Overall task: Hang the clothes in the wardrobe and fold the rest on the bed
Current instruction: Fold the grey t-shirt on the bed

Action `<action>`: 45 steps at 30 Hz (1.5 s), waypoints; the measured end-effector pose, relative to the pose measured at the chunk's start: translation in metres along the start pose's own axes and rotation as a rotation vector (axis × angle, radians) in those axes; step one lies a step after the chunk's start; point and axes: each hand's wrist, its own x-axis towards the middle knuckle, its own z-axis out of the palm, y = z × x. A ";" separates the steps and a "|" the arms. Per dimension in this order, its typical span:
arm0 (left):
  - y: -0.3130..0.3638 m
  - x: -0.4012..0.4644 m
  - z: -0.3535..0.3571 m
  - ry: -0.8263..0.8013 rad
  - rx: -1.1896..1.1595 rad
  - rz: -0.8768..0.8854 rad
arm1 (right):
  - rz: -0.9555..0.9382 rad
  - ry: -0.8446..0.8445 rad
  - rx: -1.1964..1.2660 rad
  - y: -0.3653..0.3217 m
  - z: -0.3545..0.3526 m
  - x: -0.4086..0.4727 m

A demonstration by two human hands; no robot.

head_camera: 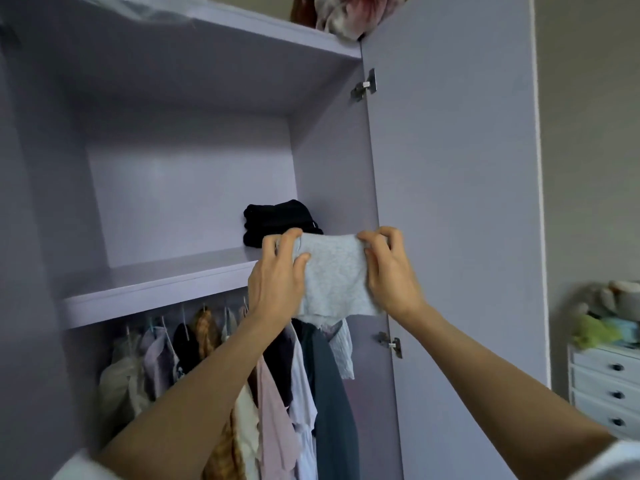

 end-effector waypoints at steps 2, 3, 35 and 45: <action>-0.015 0.018 0.025 0.007 -0.011 0.001 | -0.018 -0.017 -0.041 0.022 0.019 0.018; -0.025 0.030 0.040 0.016 -0.014 0.006 | -0.035 -0.026 -0.054 0.036 0.032 0.029; -0.212 0.236 0.289 -0.756 0.681 -0.209 | -0.207 -0.962 -0.371 0.268 0.281 0.207; -0.211 0.249 0.304 -0.789 0.601 -0.367 | 0.053 -1.127 -0.435 0.273 0.319 0.234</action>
